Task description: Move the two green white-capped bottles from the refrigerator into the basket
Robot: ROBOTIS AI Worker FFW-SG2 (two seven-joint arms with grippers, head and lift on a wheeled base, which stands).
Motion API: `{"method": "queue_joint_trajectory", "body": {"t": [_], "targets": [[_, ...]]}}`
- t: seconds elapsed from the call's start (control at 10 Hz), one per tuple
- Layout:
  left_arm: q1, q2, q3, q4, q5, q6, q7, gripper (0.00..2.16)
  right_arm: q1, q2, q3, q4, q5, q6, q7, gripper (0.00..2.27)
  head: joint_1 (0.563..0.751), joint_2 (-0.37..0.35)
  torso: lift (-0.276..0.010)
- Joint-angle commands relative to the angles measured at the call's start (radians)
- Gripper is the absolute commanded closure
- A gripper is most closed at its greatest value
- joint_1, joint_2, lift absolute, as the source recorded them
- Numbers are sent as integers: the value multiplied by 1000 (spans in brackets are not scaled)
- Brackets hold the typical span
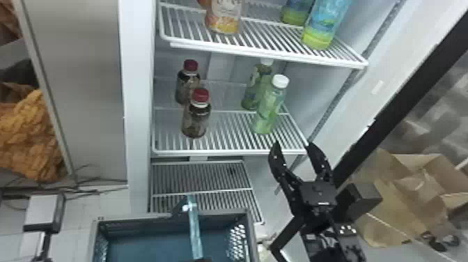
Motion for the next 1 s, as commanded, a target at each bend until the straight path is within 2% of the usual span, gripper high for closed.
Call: {"method": "queue_joint_trajectory", "body": {"t": [0.0,0.9], "targets": [[-4,0,-6,0,4,0,0,1134,-44,-6,-2,45,3,-5,0,348,695,-350,-263],[-21,0,-18,0,4,0,0,1134,-265,-35,10,261,26,-17,0,338,695,-350,-263]]}}
